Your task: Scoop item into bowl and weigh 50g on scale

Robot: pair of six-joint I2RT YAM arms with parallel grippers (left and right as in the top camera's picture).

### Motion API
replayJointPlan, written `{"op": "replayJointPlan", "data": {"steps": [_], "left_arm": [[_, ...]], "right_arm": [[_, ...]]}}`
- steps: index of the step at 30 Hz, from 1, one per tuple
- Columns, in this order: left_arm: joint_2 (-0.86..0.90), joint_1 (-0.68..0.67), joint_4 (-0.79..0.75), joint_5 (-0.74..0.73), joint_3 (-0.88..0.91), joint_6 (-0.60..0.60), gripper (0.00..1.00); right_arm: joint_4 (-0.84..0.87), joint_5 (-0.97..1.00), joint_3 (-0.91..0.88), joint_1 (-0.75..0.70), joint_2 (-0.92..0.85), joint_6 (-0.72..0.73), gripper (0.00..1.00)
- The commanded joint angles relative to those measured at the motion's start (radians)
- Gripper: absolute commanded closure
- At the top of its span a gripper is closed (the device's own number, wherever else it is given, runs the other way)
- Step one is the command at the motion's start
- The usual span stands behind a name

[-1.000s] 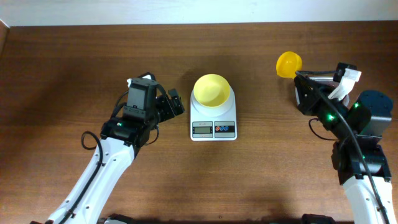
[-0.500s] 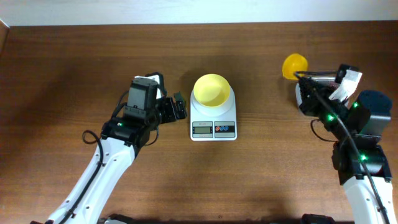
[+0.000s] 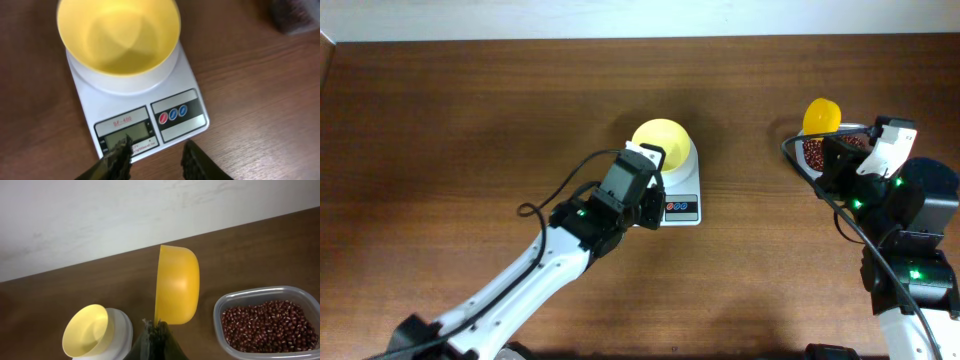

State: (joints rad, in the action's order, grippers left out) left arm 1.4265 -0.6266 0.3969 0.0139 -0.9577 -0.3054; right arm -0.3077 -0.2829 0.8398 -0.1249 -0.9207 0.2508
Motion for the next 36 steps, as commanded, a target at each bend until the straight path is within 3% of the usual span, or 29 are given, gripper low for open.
{"op": "replayJointPlan", "data": {"steps": [1,2,3,5,9,13,18,25,36], "left_arm": [[0.047,-0.006,-0.006,-0.062,-0.012,0.008,0.83],[0.054,-0.006,-0.007,-0.062,-0.012,0.009,0.96],[0.066,-0.011,-0.007,-0.062,-0.012,0.055,1.00],[0.113,-0.028,-0.023,-0.062,-0.012,0.144,1.00],[0.203,-0.045,-0.109,-0.043,-0.012,0.189,1.00],[0.245,-0.045,-0.134,-0.042,-0.012,0.416,1.00],[0.332,-0.045,-0.230,-0.005,-0.012,0.416,1.00],[0.343,-0.051,-0.240,-0.036,-0.012,0.482,1.00],[0.404,-0.056,-0.240,-0.032,-0.012,0.484,1.00]], "right_arm": [[0.016,0.019,0.025,-0.006,0.009,-0.011,0.96],[0.021,0.019,0.025,-0.006,0.009,-0.011,0.96],[0.027,0.019,0.024,-0.006,0.009,-0.011,0.96],[0.039,0.019,0.024,-0.006,0.009,-0.007,0.96],[0.038,0.019,0.024,-0.006,0.009,-0.008,0.96],[0.047,0.018,0.024,-0.006,-0.035,-0.007,0.96],[0.062,0.019,0.024,-0.006,-0.051,-0.007,0.96],[0.061,0.018,0.024,-0.006,-0.051,-0.006,0.96],[0.061,0.018,0.024,-0.006,-0.051,0.019,0.96]]}}
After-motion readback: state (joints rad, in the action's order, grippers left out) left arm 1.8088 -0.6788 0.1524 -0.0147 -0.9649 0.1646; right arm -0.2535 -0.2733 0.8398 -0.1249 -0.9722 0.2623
